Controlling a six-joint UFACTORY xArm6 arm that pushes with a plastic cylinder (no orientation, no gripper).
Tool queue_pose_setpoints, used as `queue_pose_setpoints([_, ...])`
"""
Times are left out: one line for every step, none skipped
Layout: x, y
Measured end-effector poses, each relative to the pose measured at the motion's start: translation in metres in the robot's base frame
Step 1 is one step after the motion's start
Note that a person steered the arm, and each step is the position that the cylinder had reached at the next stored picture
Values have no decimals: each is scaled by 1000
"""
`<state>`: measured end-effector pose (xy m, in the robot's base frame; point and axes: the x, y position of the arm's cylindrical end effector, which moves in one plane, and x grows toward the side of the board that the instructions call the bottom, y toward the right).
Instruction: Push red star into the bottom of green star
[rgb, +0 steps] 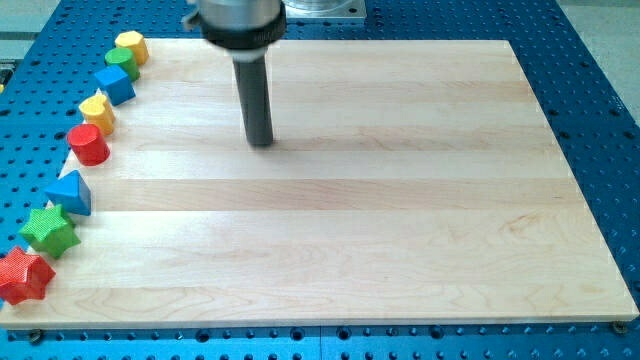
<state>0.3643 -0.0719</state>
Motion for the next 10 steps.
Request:
queue_pose_setpoints([-80,-5])
queue_pose_setpoints([-155,-20])
queue_pose_setpoints([-172,-26])
queue_pose_setpoints([-172,-26])
queue_pose_setpoints([-172,-32])
queue_pose_setpoints([-117,-16])
queue_pose_setpoints([10,-17])
queue_pose_setpoints([152,-44])
queue_pose_setpoints([253,-65])
queue_pose_setpoints([254,-65])
